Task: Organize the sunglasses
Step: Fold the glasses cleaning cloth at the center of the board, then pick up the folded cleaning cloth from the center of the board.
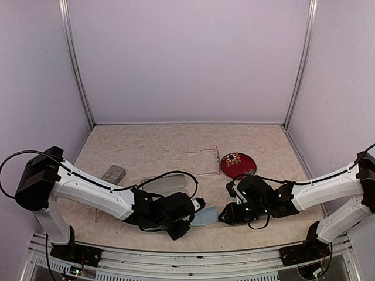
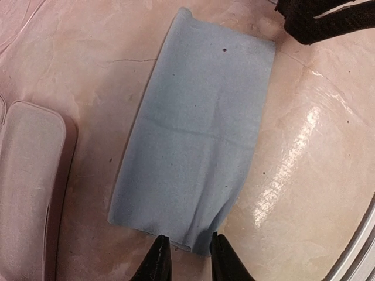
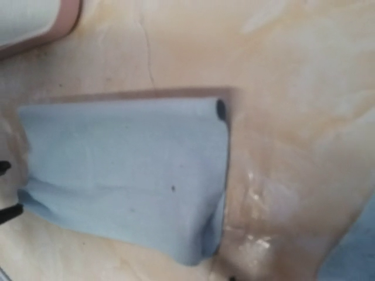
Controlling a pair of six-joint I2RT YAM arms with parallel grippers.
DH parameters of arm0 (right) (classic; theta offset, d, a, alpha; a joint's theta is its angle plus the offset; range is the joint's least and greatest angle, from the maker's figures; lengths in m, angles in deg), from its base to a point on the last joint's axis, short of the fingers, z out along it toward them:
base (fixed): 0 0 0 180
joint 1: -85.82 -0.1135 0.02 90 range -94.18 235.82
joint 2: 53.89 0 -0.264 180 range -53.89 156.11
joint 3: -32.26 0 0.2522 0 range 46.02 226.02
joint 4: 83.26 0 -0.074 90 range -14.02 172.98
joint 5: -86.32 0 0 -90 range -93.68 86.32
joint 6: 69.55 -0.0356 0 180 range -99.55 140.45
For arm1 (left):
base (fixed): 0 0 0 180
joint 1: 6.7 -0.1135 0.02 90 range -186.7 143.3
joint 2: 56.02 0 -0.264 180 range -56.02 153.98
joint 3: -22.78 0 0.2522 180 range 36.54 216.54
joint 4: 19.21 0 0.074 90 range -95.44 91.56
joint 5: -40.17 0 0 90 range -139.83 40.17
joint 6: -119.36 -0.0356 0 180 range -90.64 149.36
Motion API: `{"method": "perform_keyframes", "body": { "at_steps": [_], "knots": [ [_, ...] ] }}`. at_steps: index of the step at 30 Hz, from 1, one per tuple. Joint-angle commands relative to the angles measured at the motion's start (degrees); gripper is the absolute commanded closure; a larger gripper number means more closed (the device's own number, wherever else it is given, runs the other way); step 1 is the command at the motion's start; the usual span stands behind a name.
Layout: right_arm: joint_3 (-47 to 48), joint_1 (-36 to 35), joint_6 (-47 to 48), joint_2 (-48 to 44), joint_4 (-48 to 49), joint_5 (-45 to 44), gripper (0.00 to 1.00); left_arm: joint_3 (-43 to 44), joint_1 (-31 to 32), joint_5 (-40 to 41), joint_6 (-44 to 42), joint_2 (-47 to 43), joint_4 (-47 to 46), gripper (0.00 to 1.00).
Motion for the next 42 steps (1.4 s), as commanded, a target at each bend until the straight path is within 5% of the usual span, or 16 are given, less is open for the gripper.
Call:
{"method": "perform_keyframes", "body": {
  "at_steps": [1,16,42],
  "knots": [
    [0.5,-0.7,0.4,-1.6,-2.5,-2.6,0.69,-0.7,0.4,-0.3,0.2,-3.2,1.1,0.75],
    [7.9,6.1,15.9,6.0,0.1,3.5,0.61,-5.7,-6.6,-9.6,1.3,-8.1,-5.2,0.55],
    [10.4,11.8,31.1,16.7,4.0,13.8,0.58,-6.4,-13.8,-16.4,4.8,0.8,-11.3,0.53]
  ]
}}
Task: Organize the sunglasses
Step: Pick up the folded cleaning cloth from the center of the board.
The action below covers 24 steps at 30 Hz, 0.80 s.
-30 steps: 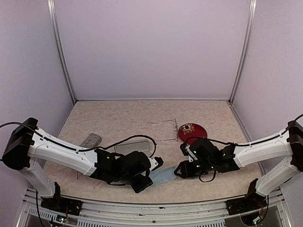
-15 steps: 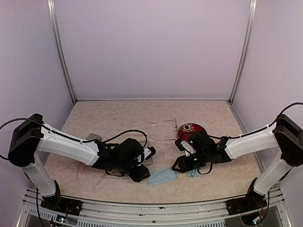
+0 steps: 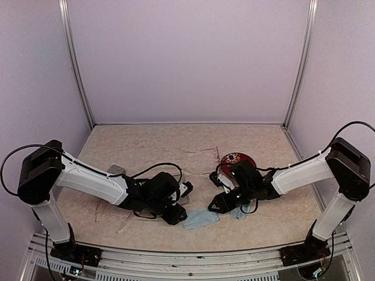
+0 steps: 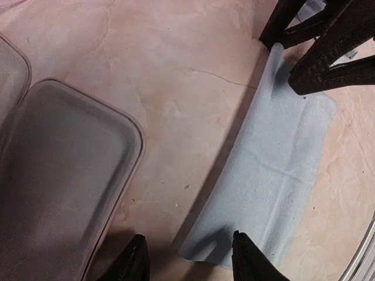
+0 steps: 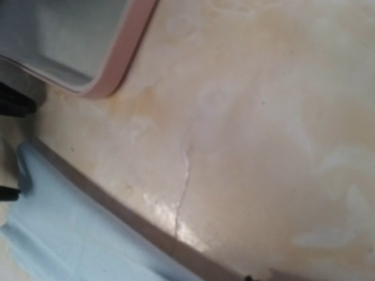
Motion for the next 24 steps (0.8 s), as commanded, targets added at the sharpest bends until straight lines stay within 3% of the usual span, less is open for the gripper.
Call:
{"method": "perform_keyframes", "body": {
  "at_steps": [1,13,24],
  "knots": [
    [-0.4,1.1,2.2,1.3,0.2,1.1,0.58,-1.0,-1.1,-2.3,0.8,1.9,-1.9,0.53],
    [-1.8,2.3,4.5,0.0,1.2,3.0,0.62,-1.9,-1.7,-5.3,0.8,2.4,-3.6,0.69],
    [-2.7,3.0,5.2,0.7,3.3,5.0,0.72,-2.0,-1.7,-6.7,0.7,2.4,-3.7,0.87]
  ]
}}
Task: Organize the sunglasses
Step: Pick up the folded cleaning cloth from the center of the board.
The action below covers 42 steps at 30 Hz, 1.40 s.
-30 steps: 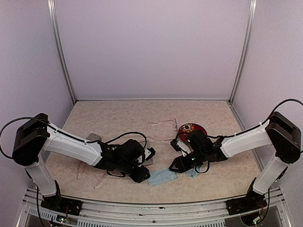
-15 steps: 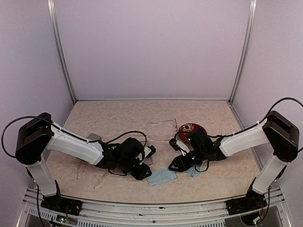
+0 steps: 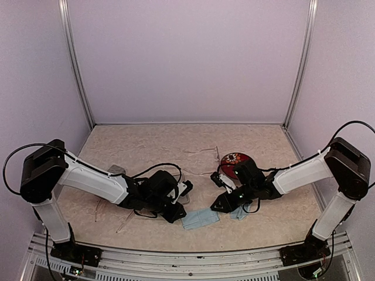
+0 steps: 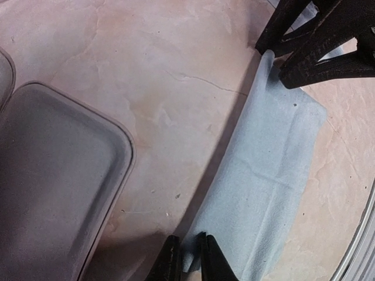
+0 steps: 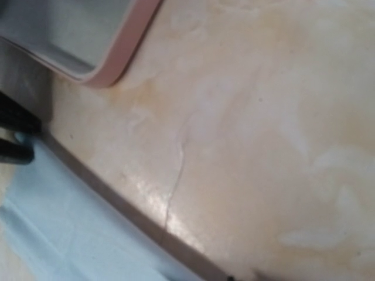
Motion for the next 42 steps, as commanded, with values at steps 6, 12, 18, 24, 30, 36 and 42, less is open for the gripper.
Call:
{"method": "perform_keyframes", "body": {
  "at_steps": [6,12,18,24,30,36,42],
  "knots": [
    [-1.1,0.8,1.2,1.0,2.1,1.9,0.79,-1.0,-0.1,-2.0,0.2,1.5,0.2,0.93],
    [-0.9,0.9,1.8,1.8,2.8,2.5,0.86,-1.0,-0.1,-2.0,0.4,1.8,0.2,0.96],
    [-1.2,1.1,2.0,1.6,2.7,2.3,0.91,-1.0,-0.2,-1.5,0.6,1.2,0.6,1.00],
    [-1.4,1.3,2.4,0.8,2.2,2.1,0.96,-0.9,-0.1,-1.0,0.8,0.5,1.0,1.00],
    [-1.4,1.7,2.4,0.3,1.3,1.3,0.82,-0.8,-0.2,-0.5,0.6,0.6,1.3,1.00],
    [-1.3,2.7,3.0,-0.7,0.4,1.0,0.66,-0.8,-0.1,-0.3,0.6,0.6,1.4,1.00],
    [-0.1,3.3,5.0,1.2,0.0,2.6,0.63,-0.7,-0.1,-0.1,0.5,0.5,1.5,1.00]
  ]
}}
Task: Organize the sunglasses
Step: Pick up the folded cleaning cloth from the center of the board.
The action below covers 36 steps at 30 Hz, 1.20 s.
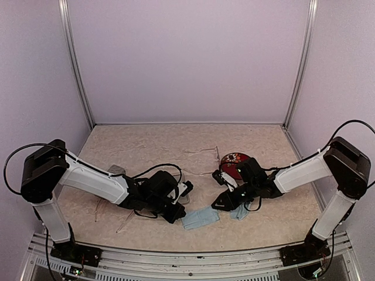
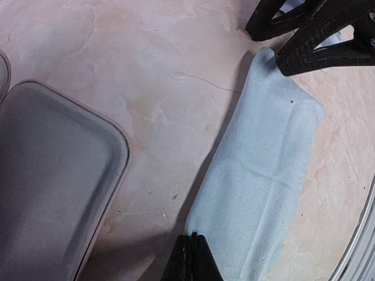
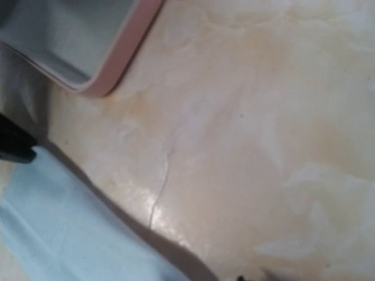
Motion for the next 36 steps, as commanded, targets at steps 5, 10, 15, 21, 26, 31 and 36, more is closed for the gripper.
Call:
{"method": "perform_keyframes", "body": {
  "at_steps": [5,10,15,21,26,31,36],
  "knots": [
    [1.1,1.2,3.6,2.5,-1.7,1.9,0.63,-0.7,-0.1,0.4,0.2,0.3,1.8,1.00],
    [1.0,1.9,4.3,3.8,-0.9,3.5,0.69,-0.7,-0.1,0.5,0.3,0.2,1.7,1.00],
    [0.7,2.3,4.6,4.9,-0.2,4.9,0.75,-0.6,-0.1,0.5,0.3,0.1,1.8,1.00],
    [0.1,2.3,4.8,5.5,0.8,7.4,0.77,-0.6,-0.1,0.6,0.2,0.2,1.9,1.00],
    [-0.1,2.3,4.9,5.7,1.0,8.0,0.81,-0.6,-0.1,0.7,0.3,0.2,1.9,1.00],
    [-0.1,2.3,4.9,5.9,1.0,8.1,0.89,-0.5,-0.1,0.6,0.3,0.1,1.8,1.00],
    [0.0,2.4,4.9,5.2,0.9,8.7,0.97,-1.0,-0.1,0.6,0.5,0.1,1.1,1.00]
  ]
}}
